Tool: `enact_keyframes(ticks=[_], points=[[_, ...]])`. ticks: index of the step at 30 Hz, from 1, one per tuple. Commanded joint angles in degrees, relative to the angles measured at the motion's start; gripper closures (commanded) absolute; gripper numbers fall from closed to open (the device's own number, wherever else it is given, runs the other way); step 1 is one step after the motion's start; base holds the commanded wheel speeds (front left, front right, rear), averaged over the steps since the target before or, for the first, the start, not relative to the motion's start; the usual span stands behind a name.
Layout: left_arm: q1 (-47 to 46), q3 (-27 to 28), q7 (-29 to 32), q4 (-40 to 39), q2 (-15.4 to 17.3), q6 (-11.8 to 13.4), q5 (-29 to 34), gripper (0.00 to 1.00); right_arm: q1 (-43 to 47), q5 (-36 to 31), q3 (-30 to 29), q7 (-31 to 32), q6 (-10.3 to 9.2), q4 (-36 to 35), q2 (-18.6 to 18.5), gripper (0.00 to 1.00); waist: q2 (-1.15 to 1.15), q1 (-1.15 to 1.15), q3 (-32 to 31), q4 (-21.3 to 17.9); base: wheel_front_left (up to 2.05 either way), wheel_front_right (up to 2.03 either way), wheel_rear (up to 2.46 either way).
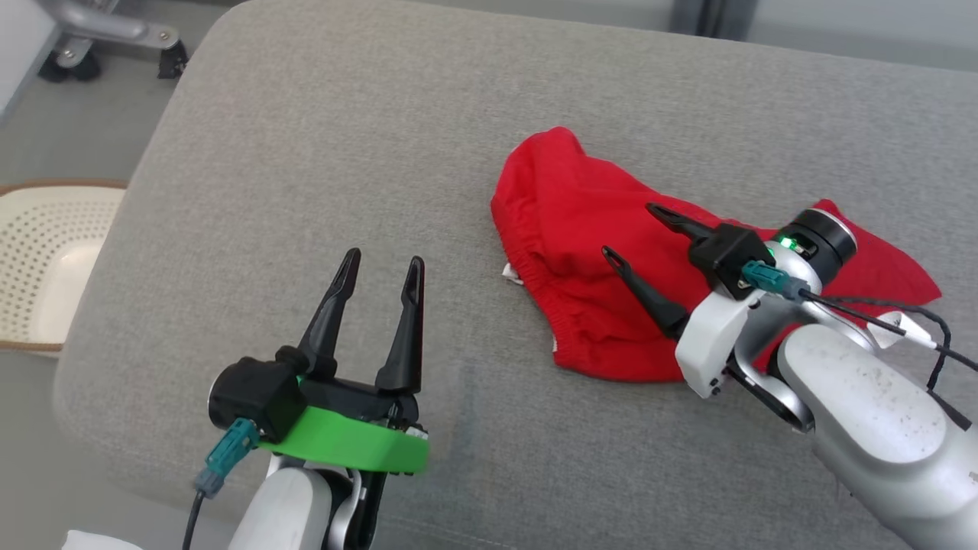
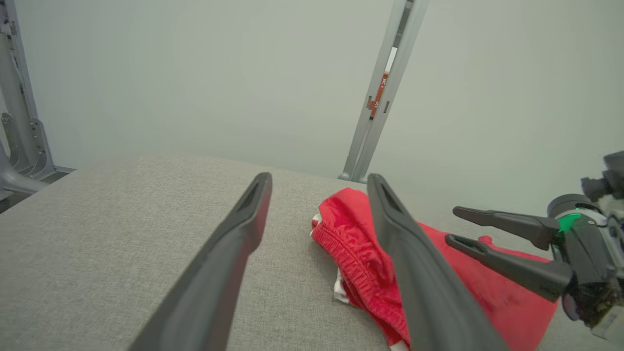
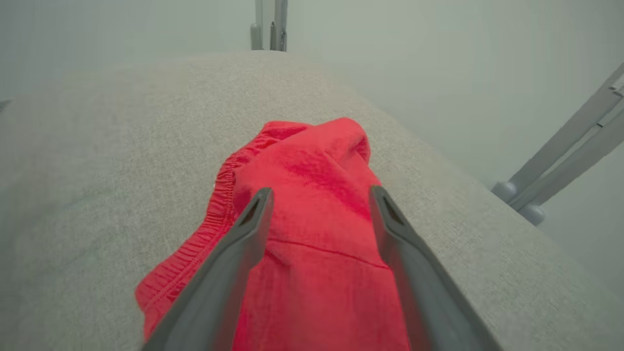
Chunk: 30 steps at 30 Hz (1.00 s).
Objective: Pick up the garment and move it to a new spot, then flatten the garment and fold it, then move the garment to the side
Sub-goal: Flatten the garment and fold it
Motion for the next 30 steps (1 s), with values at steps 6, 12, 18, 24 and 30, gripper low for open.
enact_keyframes(ticks=[6,12,18,24,30], points=[[-0.84,-1.35,-0.01,0.20,0.01,1.08,-1.65,0.00,-6.79,7.39,9.34,3.17,-0.08,4.96,-3.75,0.00,0.00,0.00,3.52,8.42,0.00,0.00,0.00],[-0.29,-2.26,-0.01,0.29,0.01,1.62,-2.27,0.00,-10.94,10.58,14.98,3.39,-0.08,11.29,-4.78,1.00,0.00,0.00,3.12,10.06,0.00,0.00,0.00],[0.36,-1.57,-0.01,0.36,0.01,1.71,-1.34,0.00,-13.52,11.97,16.11,-1.08,-0.09,15.72,-3.62,1.00,0.00,0.00,2.27,9.08,0.00,0.00,0.00],[0.22,-0.68,-0.01,0.47,0.01,1.04,-0.08,0.00,-15.86,12.34,13.40,-5.99,-0.09,18.80,-2.58,1.00,0.00,0.00,1.29,6.36,0.00,0.00,0.00],[-0.46,-0.84,-0.01,0.30,0.03,0.83,0.08,0.00,-18.44,9.99,6.39,-8.59,-0.09,23.99,-1.94,1.00,0.00,0.00,1.19,4.23,0.00,0.00,0.00]])
